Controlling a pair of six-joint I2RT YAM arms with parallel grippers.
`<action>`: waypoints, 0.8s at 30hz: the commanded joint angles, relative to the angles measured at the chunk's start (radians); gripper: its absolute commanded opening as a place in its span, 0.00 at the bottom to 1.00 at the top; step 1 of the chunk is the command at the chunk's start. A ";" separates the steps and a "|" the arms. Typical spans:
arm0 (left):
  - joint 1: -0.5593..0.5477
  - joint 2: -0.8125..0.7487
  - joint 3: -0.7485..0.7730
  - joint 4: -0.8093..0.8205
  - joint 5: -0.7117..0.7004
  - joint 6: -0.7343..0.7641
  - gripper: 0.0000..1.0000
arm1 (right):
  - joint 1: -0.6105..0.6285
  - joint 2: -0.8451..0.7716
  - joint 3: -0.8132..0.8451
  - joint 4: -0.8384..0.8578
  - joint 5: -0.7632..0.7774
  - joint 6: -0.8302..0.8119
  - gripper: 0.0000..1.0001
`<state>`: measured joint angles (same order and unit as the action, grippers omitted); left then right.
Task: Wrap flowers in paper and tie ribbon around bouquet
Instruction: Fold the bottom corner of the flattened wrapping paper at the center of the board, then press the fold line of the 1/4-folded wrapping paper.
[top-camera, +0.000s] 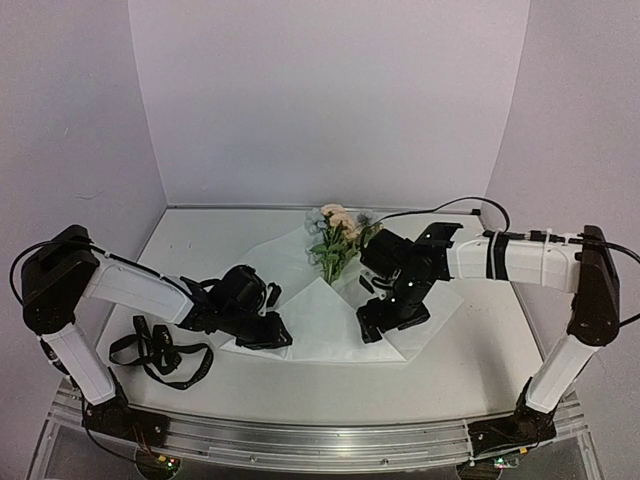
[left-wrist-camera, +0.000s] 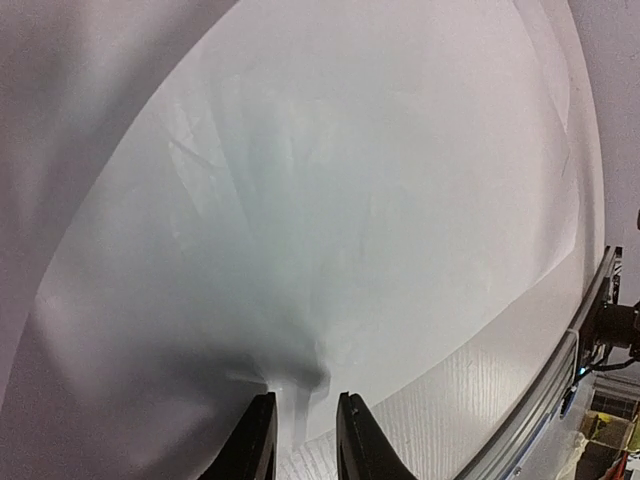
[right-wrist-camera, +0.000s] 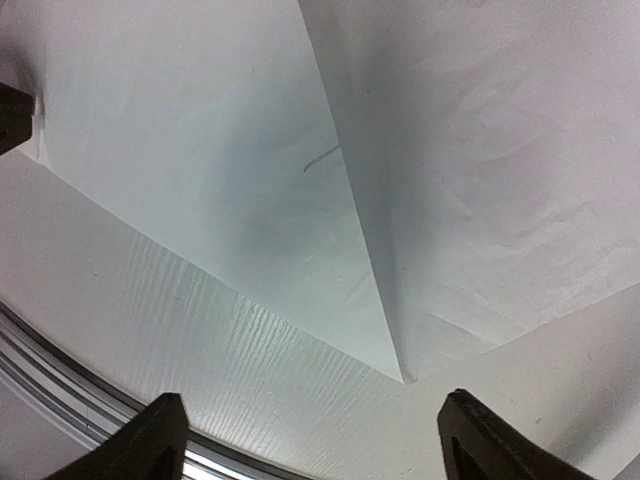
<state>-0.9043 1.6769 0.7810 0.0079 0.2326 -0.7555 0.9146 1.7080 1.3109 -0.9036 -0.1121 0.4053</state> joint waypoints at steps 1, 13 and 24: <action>-0.002 0.024 0.034 0.033 -0.017 0.003 0.23 | -0.001 0.000 -0.018 0.032 -0.073 0.080 0.71; -0.001 0.027 0.043 0.030 -0.023 0.026 0.23 | 0.000 0.143 -0.043 0.236 -0.111 0.300 0.38; -0.001 -0.038 0.017 0.013 0.027 0.072 0.27 | 0.001 0.122 -0.204 0.337 0.062 0.352 0.29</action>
<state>-0.9043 1.7003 0.7856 0.0088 0.2327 -0.7233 0.9104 1.8557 1.1533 -0.6117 -0.1438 0.7204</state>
